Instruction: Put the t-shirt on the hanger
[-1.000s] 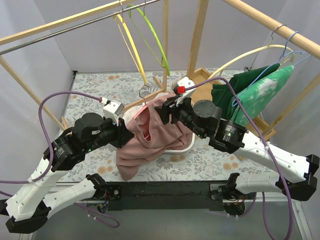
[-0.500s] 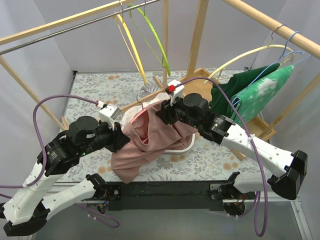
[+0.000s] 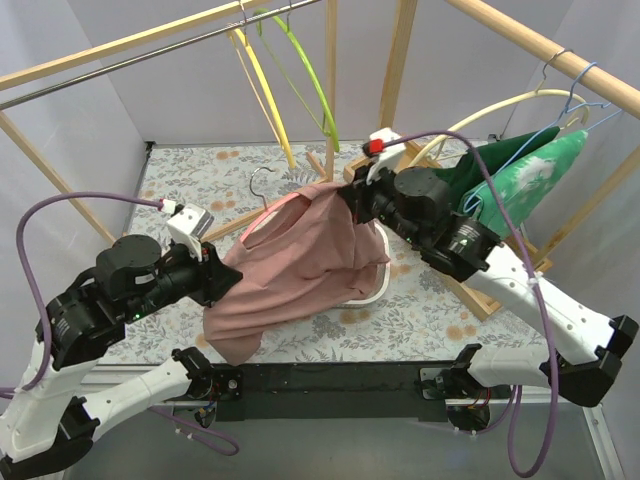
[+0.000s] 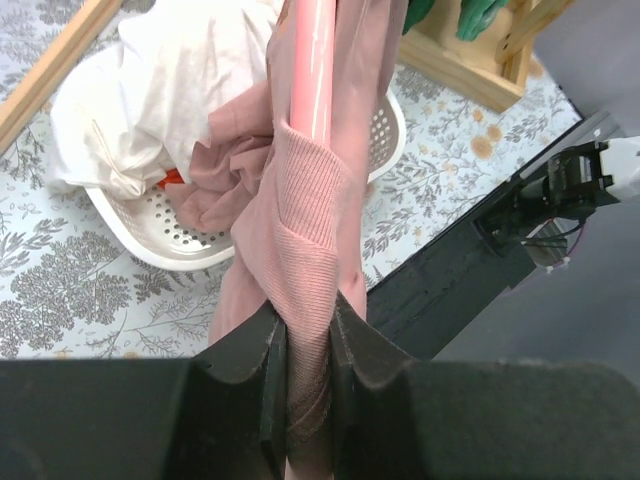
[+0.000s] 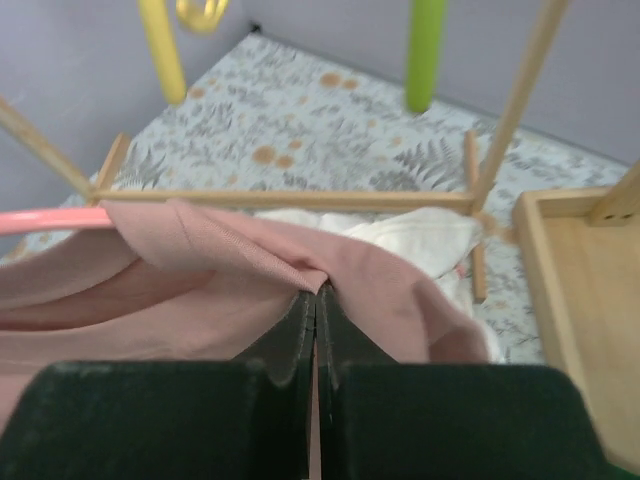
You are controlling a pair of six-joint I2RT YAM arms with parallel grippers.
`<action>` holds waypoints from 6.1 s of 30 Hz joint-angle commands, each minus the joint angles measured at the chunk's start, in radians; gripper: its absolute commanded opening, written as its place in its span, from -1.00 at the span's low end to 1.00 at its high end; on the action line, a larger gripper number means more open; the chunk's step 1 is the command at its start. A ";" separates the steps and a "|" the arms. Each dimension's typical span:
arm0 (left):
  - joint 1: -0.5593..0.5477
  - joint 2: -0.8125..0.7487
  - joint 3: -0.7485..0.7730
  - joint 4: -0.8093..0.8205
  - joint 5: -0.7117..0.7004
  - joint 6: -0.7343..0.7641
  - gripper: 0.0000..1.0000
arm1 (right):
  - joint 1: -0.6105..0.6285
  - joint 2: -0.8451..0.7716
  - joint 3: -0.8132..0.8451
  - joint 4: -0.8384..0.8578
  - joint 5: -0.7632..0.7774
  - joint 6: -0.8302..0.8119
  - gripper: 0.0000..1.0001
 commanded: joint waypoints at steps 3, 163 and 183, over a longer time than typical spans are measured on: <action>0.004 -0.011 0.158 -0.028 0.017 0.016 -1.00 | -0.011 -0.035 0.124 -0.007 0.037 -0.012 -0.97; -0.012 0.144 0.378 0.187 -1.036 0.241 -1.00 | 0.272 0.645 0.164 0.385 -0.200 0.082 0.63; -0.012 0.198 0.195 0.652 -1.250 0.485 -1.00 | 0.272 0.585 0.077 0.364 -0.233 0.089 0.63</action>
